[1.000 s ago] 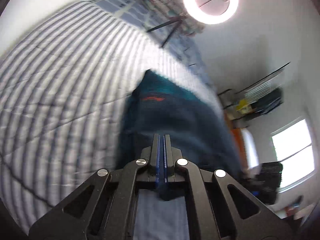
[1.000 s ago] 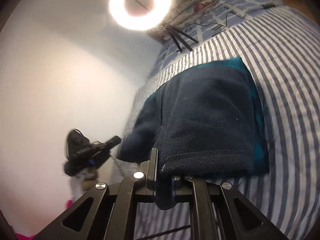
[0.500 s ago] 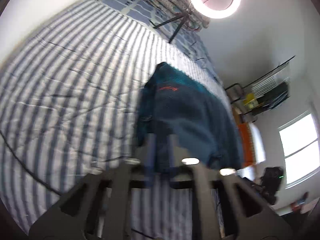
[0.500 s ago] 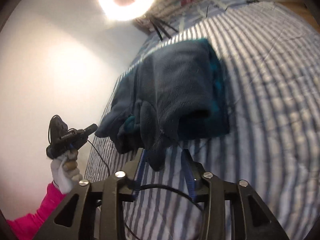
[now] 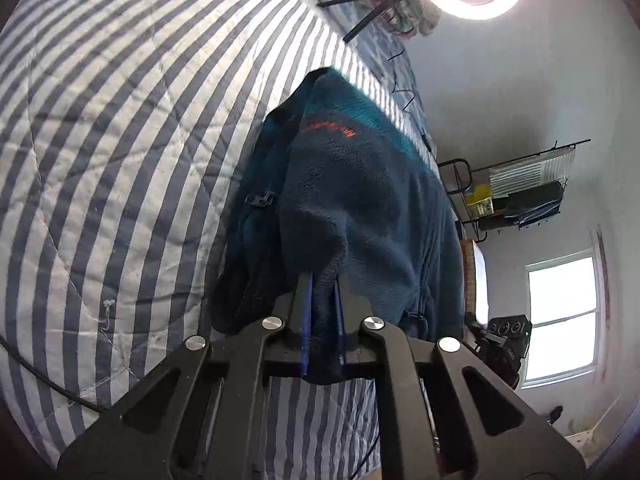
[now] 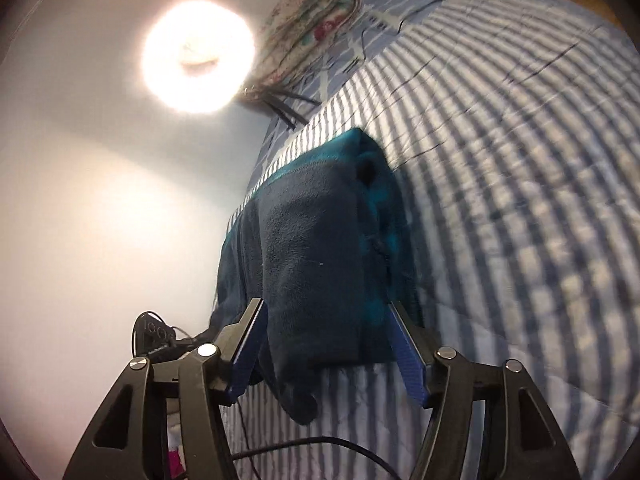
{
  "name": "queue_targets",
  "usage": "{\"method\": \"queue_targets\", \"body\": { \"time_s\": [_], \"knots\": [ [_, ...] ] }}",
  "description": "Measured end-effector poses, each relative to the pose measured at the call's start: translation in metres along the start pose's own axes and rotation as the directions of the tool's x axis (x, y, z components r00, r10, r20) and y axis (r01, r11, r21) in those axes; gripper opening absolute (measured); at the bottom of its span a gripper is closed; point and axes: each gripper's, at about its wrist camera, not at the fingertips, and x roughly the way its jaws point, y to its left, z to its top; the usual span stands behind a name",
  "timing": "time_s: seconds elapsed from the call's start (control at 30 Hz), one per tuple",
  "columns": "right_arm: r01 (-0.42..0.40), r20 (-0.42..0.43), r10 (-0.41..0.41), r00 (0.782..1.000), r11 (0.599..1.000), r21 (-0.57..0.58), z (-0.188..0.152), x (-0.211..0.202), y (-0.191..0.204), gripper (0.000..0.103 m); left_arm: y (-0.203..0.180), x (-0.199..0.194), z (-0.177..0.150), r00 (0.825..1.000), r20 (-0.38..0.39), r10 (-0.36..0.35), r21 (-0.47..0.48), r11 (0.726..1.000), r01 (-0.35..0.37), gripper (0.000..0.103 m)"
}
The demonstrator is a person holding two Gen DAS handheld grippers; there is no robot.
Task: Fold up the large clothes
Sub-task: 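Press and straighten the folded bundle with both grippers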
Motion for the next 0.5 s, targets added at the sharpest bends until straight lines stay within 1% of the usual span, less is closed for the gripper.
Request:
{"method": "queue_targets", "body": {
  "time_s": [0.03, 0.13, 0.2, 0.23, 0.27, 0.3, 0.33, 0.37, 0.43, 0.47, 0.5],
  "knots": [
    [-0.015, -0.022, 0.015, 1.0, 1.0, -0.01, -0.001, 0.003, 0.004, 0.013, -0.004, -0.005, -0.001, 1.0, 0.013, -0.003, 0.016, 1.0, 0.003, 0.005],
    [0.002, -0.001, -0.002, 1.0, 0.994, -0.11, -0.002, -0.004, 0.027, 0.007, -0.011, -0.021, -0.007, 0.999, 0.047, -0.003, 0.067, 0.998, 0.0, 0.005],
    [0.047, 0.006, -0.046, 0.999, 0.991, -0.123, -0.008, -0.011, 0.027, 0.006, -0.004, -0.022, -0.012, 0.997, 0.045, 0.06, 0.094, 0.994, -0.064, 0.005],
    [0.071, -0.002, -0.071, 0.997, 0.991, -0.115, -0.01, -0.009, 0.021, 0.006, 0.004, -0.015, -0.015, 0.995, 0.022, 0.094, 0.094, 0.991, -0.095, 0.005],
    [0.113, -0.022, -0.115, 0.993, 0.988, -0.103, -0.014, -0.002, 0.01, 0.006, 0.014, -0.004, -0.018, 0.993, -0.009, 0.115, 0.075, 0.991, -0.114, 0.005],
    [0.155, -0.058, -0.16, 0.985, 0.984, -0.083, -0.02, 0.007, -0.004, 0.006, 0.022, 0.003, -0.019, 0.99, -0.025, 0.136, 0.074, 0.988, -0.134, 0.005],
    [0.169, -0.071, -0.175, 0.982, 0.982, -0.08, -0.023, 0.011, -0.009, 0.006, 0.023, 0.007, -0.021, 0.987, -0.022, 0.157, 0.092, 0.984, -0.155, 0.005],
    [0.183, -0.074, -0.189, 0.979, 0.98, -0.083, -0.027, 0.014, -0.013, 0.006, 0.023, 0.01, -0.022, 0.985, -0.015, 0.172, 0.108, 0.98, -0.169, 0.005],
    [0.196, -0.044, -0.201, 0.979, 0.974, -0.11, -0.028, 0.012, -0.005, 0.007, 0.018, 0.006, -0.023, 0.985, -0.002, 0.172, 0.122, 0.978, -0.17, 0.006],
    [0.207, -0.044, -0.215, 0.976, 0.968, -0.142, -0.028, 0.009, 0.003, 0.013, 0.012, 0.001, -0.023, 0.983, 0.004, 0.185, 0.15, 0.972, -0.183, 0.008],
    [0.241, -0.049, -0.253, 0.966, 0.953, -0.182, -0.028, 0.006, 0.013, 0.022, 0.005, -0.004, -0.023, 0.978, 0.012, 0.206, 0.184, 0.961, -0.205, 0.011]
  ]
}}
